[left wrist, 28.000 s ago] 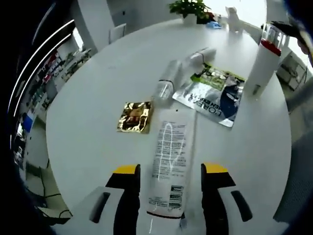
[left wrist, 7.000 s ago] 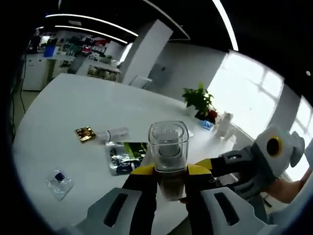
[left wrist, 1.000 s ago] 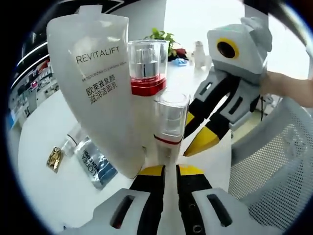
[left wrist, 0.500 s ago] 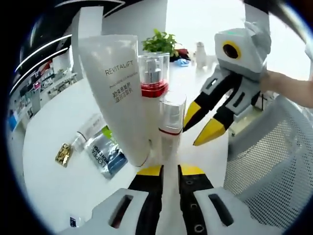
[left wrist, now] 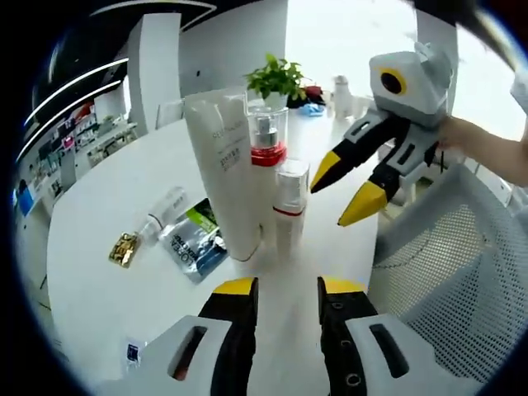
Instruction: Arrange the skincare products in the storage area until every visible bottle or jar stands upright without overlapping.
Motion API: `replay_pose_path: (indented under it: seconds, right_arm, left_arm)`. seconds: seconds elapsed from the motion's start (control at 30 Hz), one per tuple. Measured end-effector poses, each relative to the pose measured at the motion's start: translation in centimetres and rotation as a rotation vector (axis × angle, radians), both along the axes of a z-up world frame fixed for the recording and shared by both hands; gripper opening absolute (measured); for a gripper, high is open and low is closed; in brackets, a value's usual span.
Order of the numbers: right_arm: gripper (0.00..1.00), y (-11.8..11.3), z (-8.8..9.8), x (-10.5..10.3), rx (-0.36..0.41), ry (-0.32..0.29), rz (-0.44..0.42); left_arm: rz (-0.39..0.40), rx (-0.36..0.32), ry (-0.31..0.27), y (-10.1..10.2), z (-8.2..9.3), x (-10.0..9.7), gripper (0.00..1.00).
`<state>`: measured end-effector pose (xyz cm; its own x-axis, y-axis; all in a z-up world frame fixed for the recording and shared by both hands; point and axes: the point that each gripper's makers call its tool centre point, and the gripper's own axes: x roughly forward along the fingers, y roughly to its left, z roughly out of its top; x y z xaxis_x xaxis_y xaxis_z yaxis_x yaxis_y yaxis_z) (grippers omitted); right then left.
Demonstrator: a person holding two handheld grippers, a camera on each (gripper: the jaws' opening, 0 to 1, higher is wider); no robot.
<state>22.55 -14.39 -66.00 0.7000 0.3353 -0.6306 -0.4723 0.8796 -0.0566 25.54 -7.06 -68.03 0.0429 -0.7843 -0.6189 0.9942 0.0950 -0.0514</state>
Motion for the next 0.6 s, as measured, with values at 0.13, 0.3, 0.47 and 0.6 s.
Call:
replay_pose_path:
  seconds: [0.13,0.3,0.47,0.6]
  right_arm:
    - [0.35,0.2,1.0,0.0,0.002,-0.010,-0.008]
    - [0.43,0.0,2.3,0.3,-0.006,-0.035,-0.032]
    - [0.50,0.0,3.3,0.4,0.002,-0.049,-0.048]
    - [0.58,0.0,4.2,0.5,0.007,-0.063,-0.068]
  left_arm:
    - [0.034,-0.004,-0.016,1.2,0.6,0.7,0.32]
    - [0.073,-0.031,-0.035,2.6,2.2,1.4,0.35]
    - [0.100,-0.055,-0.058,3.7,3.9,2.1,0.43]
    - [0.138,-0.066,-0.075,4.6,5.0,2.7,0.50]
